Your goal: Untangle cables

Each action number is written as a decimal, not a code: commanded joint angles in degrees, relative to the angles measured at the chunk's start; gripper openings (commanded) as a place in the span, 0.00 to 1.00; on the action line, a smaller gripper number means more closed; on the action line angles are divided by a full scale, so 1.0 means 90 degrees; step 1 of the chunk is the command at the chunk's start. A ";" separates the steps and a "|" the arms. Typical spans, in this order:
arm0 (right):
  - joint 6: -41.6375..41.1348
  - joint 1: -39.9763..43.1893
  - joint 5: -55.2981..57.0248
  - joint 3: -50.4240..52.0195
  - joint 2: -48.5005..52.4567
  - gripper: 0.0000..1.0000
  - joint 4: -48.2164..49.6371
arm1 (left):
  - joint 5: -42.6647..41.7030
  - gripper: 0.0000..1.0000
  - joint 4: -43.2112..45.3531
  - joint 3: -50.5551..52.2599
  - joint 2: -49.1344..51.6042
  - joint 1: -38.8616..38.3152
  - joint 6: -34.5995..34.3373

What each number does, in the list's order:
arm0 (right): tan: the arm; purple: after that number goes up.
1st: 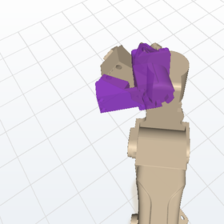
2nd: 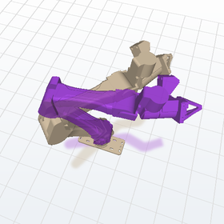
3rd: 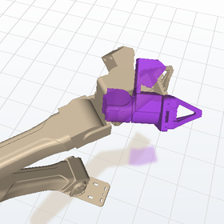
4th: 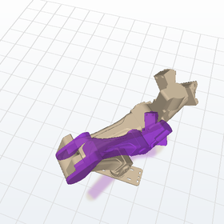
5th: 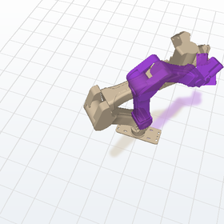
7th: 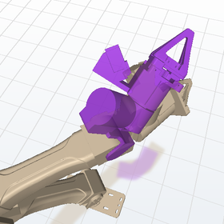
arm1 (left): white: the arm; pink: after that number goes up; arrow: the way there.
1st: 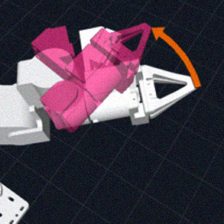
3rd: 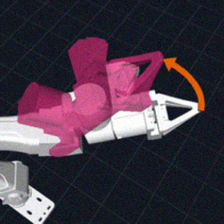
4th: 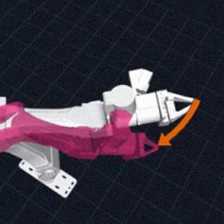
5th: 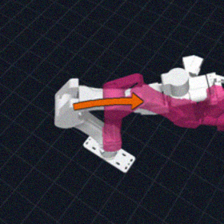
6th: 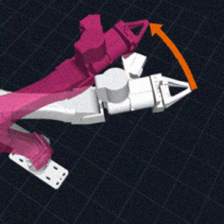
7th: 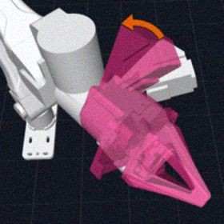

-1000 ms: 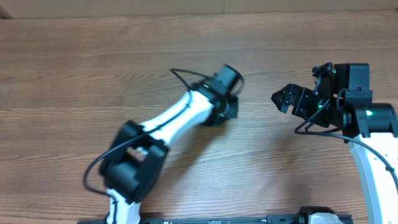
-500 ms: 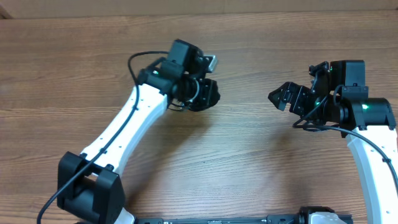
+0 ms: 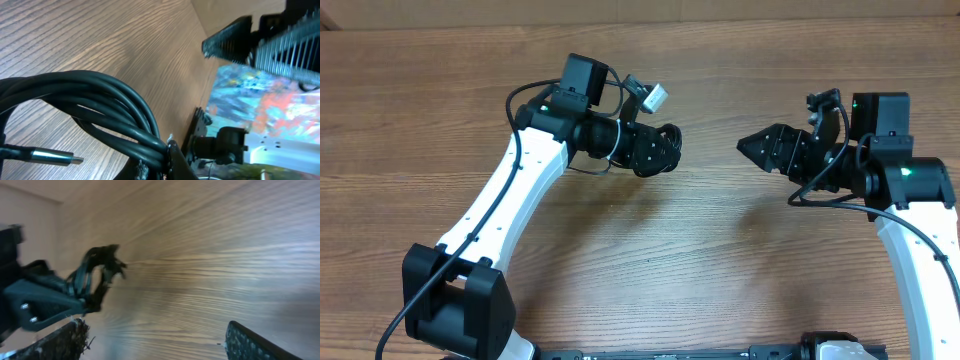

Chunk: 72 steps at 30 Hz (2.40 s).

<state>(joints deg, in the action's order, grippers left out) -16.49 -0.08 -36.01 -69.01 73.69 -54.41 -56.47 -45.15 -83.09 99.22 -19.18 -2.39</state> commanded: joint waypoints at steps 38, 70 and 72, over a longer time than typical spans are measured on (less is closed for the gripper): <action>-0.0952 -0.0617 0.1834 -0.0114 0.0648 0.99 -0.0308 | 0.3633 0.55 -0.0284 0.0114 0.1394 -0.0765 0.2006; -0.0954 -0.0614 0.1834 -0.0114 0.0648 0.99 -0.0325 | 0.3674 0.35 0.0068 0.0134 0.2385 -0.0610 0.4690; -0.0954 -0.0614 0.1834 -0.0114 0.0648 0.99 -0.0325 | 0.3704 0.21 0.0061 0.0134 0.2470 -0.0610 0.4580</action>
<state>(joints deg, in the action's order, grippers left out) -25.41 -5.72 -20.12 -69.01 79.35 -57.67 -22.35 -44.07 -82.06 118.93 -25.04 39.57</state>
